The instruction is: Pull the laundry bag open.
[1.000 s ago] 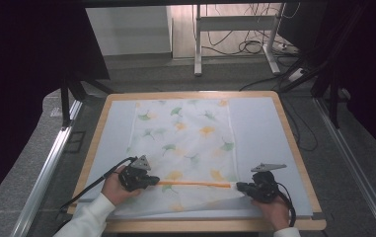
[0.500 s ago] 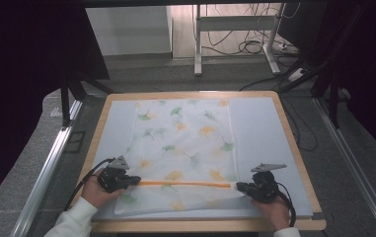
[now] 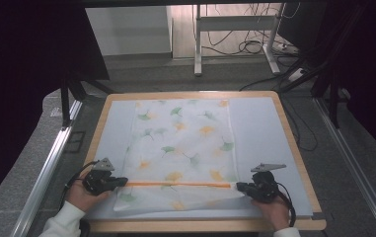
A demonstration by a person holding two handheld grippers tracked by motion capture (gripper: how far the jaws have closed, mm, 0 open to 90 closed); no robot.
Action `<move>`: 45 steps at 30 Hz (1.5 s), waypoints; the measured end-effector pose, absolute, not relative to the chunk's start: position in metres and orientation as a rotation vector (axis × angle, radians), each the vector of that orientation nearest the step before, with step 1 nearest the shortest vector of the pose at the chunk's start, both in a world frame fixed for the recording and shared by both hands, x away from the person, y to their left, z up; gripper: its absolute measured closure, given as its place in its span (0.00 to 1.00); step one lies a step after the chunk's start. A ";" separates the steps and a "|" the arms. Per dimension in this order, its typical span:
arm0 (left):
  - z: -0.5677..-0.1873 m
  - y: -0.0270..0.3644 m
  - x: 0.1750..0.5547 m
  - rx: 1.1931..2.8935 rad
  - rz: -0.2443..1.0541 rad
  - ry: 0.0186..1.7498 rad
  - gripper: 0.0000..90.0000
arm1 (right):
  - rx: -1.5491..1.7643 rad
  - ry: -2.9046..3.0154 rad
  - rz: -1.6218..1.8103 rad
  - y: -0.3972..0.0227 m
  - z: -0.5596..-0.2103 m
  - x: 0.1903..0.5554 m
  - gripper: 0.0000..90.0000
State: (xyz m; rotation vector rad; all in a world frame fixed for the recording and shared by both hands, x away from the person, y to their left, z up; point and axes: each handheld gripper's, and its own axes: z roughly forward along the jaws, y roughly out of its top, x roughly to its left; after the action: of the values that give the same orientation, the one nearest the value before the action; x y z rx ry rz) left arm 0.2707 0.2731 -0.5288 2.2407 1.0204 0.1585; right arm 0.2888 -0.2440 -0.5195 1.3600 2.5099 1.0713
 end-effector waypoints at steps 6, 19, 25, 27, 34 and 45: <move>-0.530 0.277 0.269 2.227 0.154 1.027 1.00 | 1.359 2.507 1.070 -0.244 -0.520 0.289 1.00; -0.531 0.275 0.269 2.228 0.161 1.028 1.00 | 1.358 2.505 1.065 -0.243 -0.519 0.288 1.00; -0.531 0.273 0.269 2.235 0.171 1.024 1.00 | 1.352 2.504 1.062 -0.243 -0.519 0.288 0.99; -0.531 0.273 0.268 2.234 0.174 1.024 1.00 | 1.348 2.505 1.056 -0.242 -0.519 0.288 0.99; -0.531 0.271 0.269 2.223 0.165 1.021 1.00 | 1.333 2.499 1.053 -0.242 -0.517 0.286 0.99; -0.515 0.263 0.264 2.084 0.299 1.026 0.78 | 1.177 2.452 1.170 -0.240 -0.504 0.282 0.87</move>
State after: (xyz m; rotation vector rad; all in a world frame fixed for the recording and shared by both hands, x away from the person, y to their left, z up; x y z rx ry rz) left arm 0.2641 0.2627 -0.5153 2.0843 1.0261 0.2993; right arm 0.2820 -0.2401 -0.5038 1.1771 2.4515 1.1699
